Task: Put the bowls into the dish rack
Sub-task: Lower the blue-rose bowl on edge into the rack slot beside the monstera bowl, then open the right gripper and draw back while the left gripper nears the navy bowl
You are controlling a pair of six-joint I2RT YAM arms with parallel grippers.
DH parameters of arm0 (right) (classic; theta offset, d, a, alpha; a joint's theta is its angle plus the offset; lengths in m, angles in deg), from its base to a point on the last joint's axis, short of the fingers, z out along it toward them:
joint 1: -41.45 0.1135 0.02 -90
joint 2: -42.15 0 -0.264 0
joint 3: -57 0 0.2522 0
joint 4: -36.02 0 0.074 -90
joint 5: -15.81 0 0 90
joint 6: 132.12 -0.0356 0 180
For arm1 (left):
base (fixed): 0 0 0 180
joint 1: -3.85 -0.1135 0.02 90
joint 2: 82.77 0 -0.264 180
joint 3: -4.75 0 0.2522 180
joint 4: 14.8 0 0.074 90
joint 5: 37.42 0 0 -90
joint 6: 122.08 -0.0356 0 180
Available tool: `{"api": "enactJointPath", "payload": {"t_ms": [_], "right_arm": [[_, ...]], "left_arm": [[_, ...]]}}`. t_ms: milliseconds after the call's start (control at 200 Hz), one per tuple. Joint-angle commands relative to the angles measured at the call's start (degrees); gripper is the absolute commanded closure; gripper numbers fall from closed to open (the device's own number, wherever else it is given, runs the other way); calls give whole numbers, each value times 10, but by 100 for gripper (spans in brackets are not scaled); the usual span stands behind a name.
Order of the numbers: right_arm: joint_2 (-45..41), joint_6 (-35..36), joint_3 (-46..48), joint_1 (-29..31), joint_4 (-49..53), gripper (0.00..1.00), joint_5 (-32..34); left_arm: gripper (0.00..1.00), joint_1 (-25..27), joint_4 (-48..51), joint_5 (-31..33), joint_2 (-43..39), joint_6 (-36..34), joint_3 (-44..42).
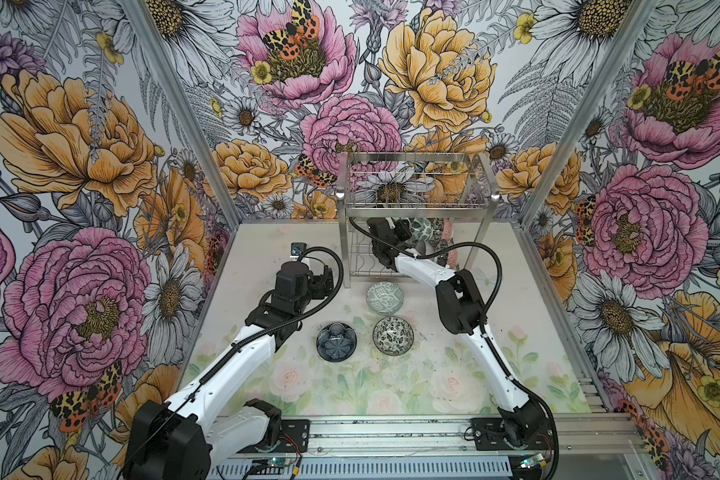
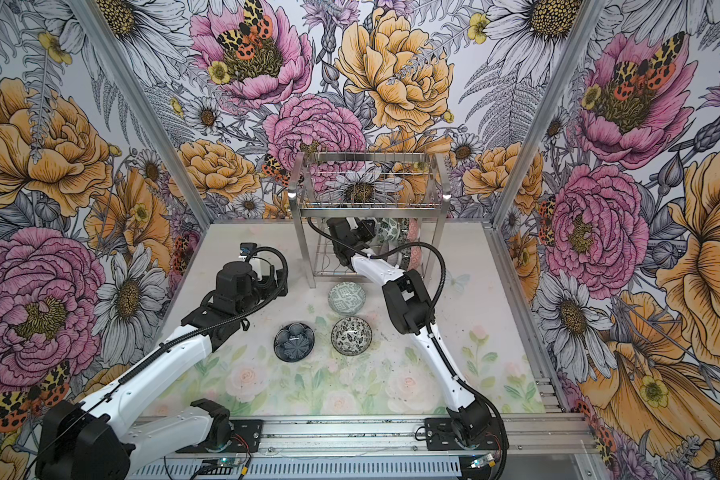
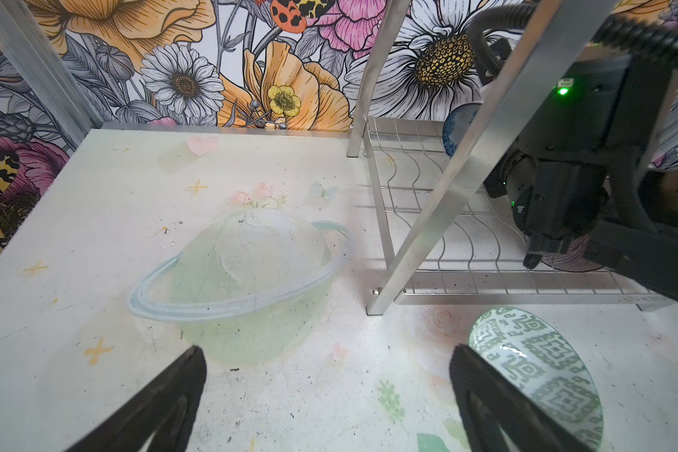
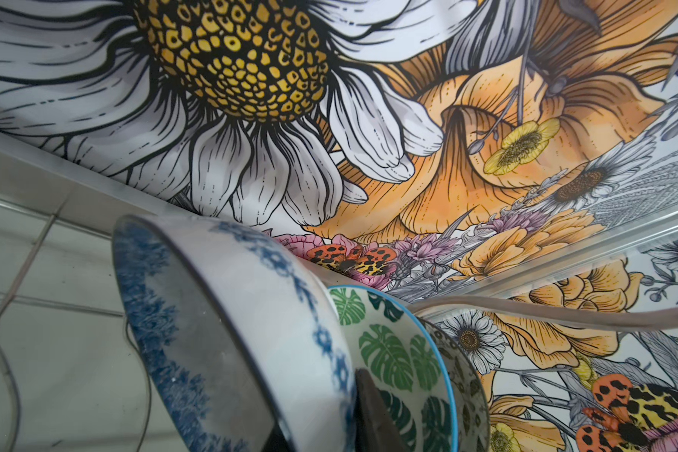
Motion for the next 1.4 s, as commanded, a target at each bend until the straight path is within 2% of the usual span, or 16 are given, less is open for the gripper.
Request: {"api": "enactJointPath", "payload": {"t_ms": [0, 345, 656, 976, 1121, 1141, 1271, 1396], "right_arm": [[-27, -13, 7, 5, 19, 76, -21], [-36, -19, 10, 4, 28, 69, -23], [-72, -42, 59, 5, 29, 59, -33], [-132, -70, 124, 5, 28, 28, -64], [-177, -96, 180, 6, 29, 14, -89], [-184, -99, 189, 6, 28, 12, -92], [-235, -118, 261, 7, 18, 1, -111], [-286, -127, 335, 9, -8, 0, -141]], "left_arm": [[1, -7, -15, -13, -10, 3, -9], [1, -9, -15, -16, -10, 5, -8], [1, -8, -13, -14, -15, 7, -11], [1, -8, -7, -17, -22, 14, -13], [1, -7, 0, -17, -23, 18, -9], [1, -6, 2, -33, -23, 19, -7], [1, -6, 14, -44, -25, 24, -2], [1, -6, 27, -58, -24, 32, 2]]}}
